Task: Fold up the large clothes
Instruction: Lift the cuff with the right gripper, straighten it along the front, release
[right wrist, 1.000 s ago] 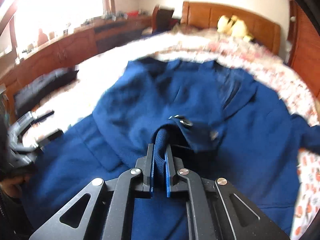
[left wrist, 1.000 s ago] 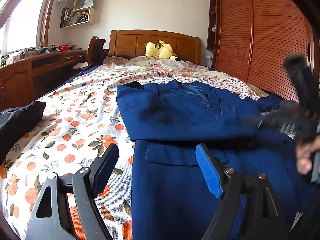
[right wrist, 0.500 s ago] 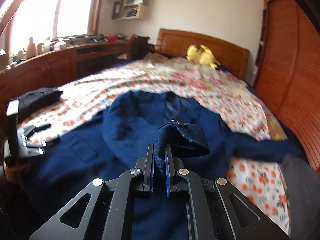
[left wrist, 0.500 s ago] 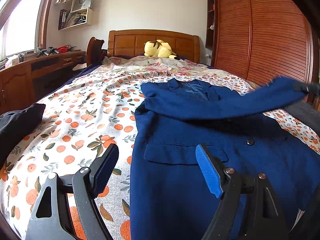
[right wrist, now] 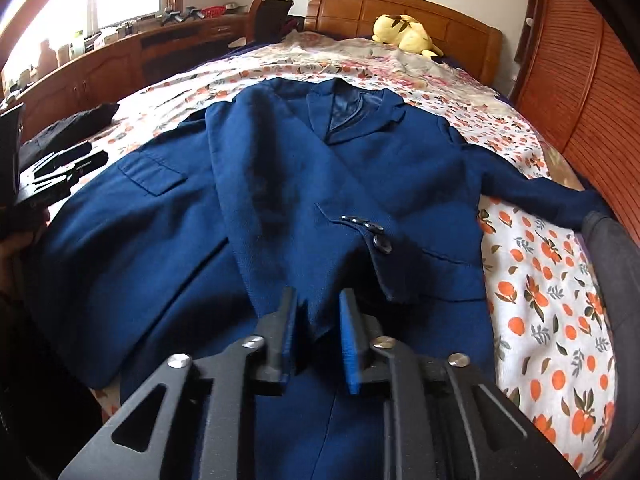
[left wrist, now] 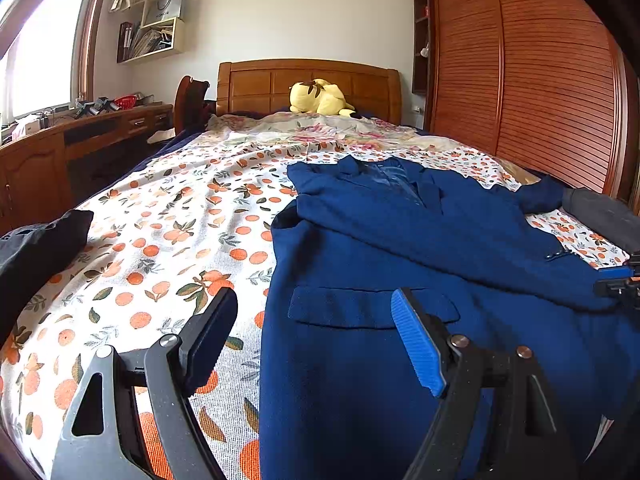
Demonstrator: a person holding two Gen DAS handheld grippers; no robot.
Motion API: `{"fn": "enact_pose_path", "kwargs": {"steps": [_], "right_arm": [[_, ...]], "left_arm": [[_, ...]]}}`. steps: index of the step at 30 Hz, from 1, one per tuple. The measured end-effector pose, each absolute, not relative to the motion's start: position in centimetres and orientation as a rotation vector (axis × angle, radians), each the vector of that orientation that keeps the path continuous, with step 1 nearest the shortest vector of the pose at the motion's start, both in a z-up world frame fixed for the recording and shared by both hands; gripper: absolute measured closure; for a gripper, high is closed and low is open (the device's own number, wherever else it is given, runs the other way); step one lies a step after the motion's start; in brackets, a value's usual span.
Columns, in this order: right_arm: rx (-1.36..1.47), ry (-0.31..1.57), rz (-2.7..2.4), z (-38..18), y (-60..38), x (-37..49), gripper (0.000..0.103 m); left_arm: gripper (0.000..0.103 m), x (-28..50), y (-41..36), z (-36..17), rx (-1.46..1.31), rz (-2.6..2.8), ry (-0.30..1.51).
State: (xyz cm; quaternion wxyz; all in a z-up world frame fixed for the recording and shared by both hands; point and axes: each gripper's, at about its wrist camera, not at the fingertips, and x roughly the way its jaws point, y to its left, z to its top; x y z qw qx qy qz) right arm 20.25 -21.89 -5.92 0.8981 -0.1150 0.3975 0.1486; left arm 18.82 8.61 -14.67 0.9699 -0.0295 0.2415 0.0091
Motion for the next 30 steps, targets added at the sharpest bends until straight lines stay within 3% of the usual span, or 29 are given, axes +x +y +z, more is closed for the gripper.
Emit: {"fn": "enact_pose_path", "kwargs": {"steps": [2,3,19,25,28,30], "right_arm": [[-0.225,0.815,0.318,-5.5,-22.4,20.3,0.051],[-0.219,0.805,0.315,-5.4,-22.8,20.3,0.048],[-0.033,0.911,0.219,-8.5,-28.7,27.1,0.046],[-0.081,0.942,0.282,-10.0,-27.3,27.6,0.057],[-0.097,0.962,0.322,-10.4,-27.1,28.0,0.072],[-0.109,0.961,0.359,-10.3,-26.8,28.1,0.092]], "left_arm": [[0.023,18.9,8.5,-14.6,-0.058,0.018,0.489],[0.023,18.9,8.5,-14.6,-0.056,0.019,0.489],[0.023,18.8,8.1,-14.6,-0.044,0.022,0.496],[0.023,18.8,8.1,-14.7,-0.041,0.023,0.497],[0.023,18.8,8.0,-14.7,-0.041,0.023,0.498],[0.023,18.9,8.0,-14.7,-0.039,0.021,0.499]]}}
